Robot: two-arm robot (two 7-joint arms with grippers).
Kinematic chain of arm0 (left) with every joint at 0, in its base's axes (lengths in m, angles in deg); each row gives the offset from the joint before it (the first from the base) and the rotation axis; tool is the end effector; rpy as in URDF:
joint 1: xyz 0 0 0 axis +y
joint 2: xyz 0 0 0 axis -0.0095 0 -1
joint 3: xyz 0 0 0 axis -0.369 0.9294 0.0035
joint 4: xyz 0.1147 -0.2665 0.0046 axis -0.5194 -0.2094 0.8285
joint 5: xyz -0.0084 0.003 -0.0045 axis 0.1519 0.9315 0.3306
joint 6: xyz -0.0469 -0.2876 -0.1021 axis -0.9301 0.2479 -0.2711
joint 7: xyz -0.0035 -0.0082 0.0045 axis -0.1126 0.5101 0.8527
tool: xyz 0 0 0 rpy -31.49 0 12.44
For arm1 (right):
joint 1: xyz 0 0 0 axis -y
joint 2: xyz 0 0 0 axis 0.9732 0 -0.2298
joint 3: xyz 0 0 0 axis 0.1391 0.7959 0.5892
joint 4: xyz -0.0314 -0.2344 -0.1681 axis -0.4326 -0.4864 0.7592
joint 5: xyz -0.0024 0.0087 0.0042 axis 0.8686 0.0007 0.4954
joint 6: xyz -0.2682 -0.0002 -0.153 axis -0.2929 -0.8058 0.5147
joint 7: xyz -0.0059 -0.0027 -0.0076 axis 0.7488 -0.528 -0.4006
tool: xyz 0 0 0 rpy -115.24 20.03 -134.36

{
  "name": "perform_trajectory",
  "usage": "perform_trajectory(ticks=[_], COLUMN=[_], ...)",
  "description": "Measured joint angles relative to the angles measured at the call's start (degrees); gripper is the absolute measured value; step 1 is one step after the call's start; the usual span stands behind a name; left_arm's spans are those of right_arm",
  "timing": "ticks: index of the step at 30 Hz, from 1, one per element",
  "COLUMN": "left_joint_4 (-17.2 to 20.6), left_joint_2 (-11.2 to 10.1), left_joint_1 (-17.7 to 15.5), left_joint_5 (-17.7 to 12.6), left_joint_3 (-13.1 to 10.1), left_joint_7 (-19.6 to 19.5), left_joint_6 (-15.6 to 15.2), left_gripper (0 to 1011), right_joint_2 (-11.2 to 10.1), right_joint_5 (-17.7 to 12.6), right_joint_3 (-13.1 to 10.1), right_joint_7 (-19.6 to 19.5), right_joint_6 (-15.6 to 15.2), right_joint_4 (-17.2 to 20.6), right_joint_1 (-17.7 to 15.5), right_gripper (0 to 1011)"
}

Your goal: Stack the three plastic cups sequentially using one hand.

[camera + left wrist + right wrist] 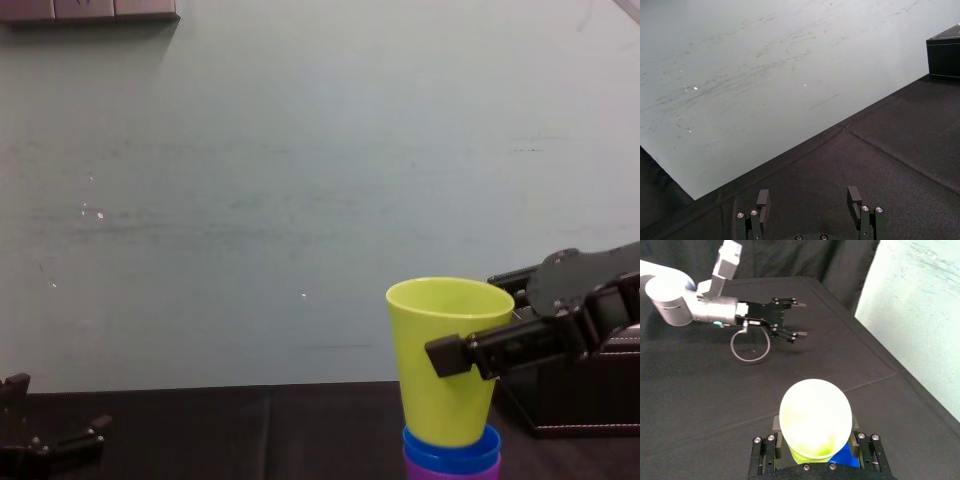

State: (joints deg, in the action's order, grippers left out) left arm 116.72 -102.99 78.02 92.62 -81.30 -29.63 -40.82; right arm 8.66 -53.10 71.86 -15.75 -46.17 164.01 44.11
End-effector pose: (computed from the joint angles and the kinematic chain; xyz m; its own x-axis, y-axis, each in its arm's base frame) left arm 0.3580 0.0827 -0.3022 0.2922 0.8803 0.3739 -0.9553 0.2872 0.0703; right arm 0.3901 -0.0415 -0.1354 0.9063 -0.3653 0.2127 0.4208 0.8278 -0.3711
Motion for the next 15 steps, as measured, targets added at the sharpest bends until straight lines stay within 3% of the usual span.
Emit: perform_trajectory(ticks=[15], left_joint_4=[0.0], left_joint_2=[0.0], left_joint_1=[0.0], left_joint_5=[0.0], left_joint_3=[0.0], left_joint_7=[0.0], left_joint_6=[0.0], left_gripper=[1011], right_joint_2=[1.8], right_joint_5=[1.4], right_joint_3=[1.1], right_joint_7=[-1.0], right_joint_6=[-1.1], right_joint_4=[-4.1], right_joint_1=[3.0], right_gripper=[734])
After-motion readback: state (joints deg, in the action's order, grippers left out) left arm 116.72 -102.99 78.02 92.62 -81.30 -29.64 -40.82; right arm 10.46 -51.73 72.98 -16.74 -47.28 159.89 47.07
